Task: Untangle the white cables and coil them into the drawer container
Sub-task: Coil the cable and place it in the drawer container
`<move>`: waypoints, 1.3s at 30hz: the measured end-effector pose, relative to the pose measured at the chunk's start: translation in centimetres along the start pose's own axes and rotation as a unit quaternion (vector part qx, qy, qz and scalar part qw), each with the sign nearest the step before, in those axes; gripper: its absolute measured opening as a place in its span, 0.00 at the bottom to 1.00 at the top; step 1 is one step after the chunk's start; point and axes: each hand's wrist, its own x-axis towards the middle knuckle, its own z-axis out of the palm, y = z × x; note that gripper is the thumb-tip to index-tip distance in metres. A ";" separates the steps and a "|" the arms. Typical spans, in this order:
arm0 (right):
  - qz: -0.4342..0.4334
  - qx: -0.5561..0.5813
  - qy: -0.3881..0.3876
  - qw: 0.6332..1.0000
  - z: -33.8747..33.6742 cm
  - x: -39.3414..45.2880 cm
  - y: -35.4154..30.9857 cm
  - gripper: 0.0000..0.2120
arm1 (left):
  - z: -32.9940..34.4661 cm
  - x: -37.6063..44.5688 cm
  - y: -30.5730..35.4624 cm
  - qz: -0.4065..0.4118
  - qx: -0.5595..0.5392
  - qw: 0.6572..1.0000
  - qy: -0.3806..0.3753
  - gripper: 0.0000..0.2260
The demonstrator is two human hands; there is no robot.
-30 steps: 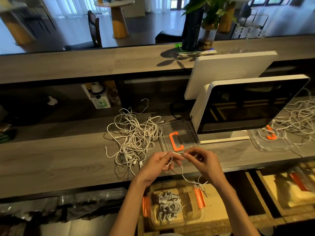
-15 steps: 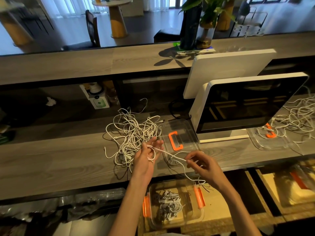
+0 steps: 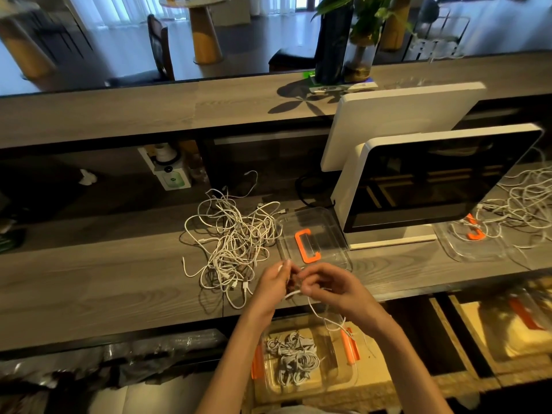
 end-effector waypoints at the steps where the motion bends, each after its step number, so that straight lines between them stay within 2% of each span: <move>1: -0.013 -0.003 0.035 0.999 0.1 0.2 0.1 0.12 | 0.2 -0.2 0.1 -0.020 -0.016 0.999 -0.027 0.19; 4: -0.034 -0.050 0.140 0.988 -0.2 0.8 0.7 0.11 | 0.2 -0.7 0.4 -0.077 -0.091 0.987 -0.111 0.22; 6: -0.044 -0.076 0.183 0.979 -0.6 1.0 1.4 0.11 | 0.1 -0.9 0.6 -0.082 -0.090 0.978 -0.167 0.26; 10: -0.063 -0.104 0.199 0.972 -1.0 1.0 2.1 0.12 | 0.1 -1.3 1.0 -0.035 -0.029 0.970 -0.240 0.19; 12: -0.064 -0.107 0.192 0.973 -1.2 1.0 2.3 0.11 | 0.1 -1.2 0.8 -0.020 -0.032 0.967 -0.251 0.18; 15: -0.059 -0.119 0.189 0.973 -2.1 0.7 2.5 0.09 | -0.4 -0.7 0.3 -0.001 -0.027 0.978 -0.205 0.20; 18: -0.052 -0.126 0.199 0.970 -3.2 0.2 2.6 0.06 | -1.2 -0.3 0.2 0.036 -0.005 0.995 -0.089 0.19; 20: -0.054 -0.157 0.215 0.962 -3.9 -0.1 2.8 0.06 | -1.6 -0.1 0.4 0.049 -0.067 0.996 -0.009 0.19; 23: -0.044 -0.217 0.220 0.950 -4.7 -0.4 3.2 0.08 | -2.4 0.4 0.2 0.058 -0.208 0.975 0.059 0.19; 29: -0.012 -0.224 0.116 0.968 -4.1 -0.6 3.9 0.11 | -2.3 0.6 0.3 0.047 -0.349 0.929 0.114 0.21; 32: 0.027 -0.236 0.018 0.971 -3.6 -0.8 3.8 0.10 | -2.0 0.5 0.7 0.064 -0.425 0.894 0.123 0.18; 36: 0.043 -0.192 -0.134 0.971 -2.4 -1.0 2.7 0.08 | -1.7 0.6 0.2 0.065 -0.322 0.931 0.161 0.15; 39: 0.035 -0.165 -0.149 0.974 -1.3 -0.7 1.7 0.08 | -1.4 0.6 -0.1 0.055 -0.211 0.965 0.145 0.15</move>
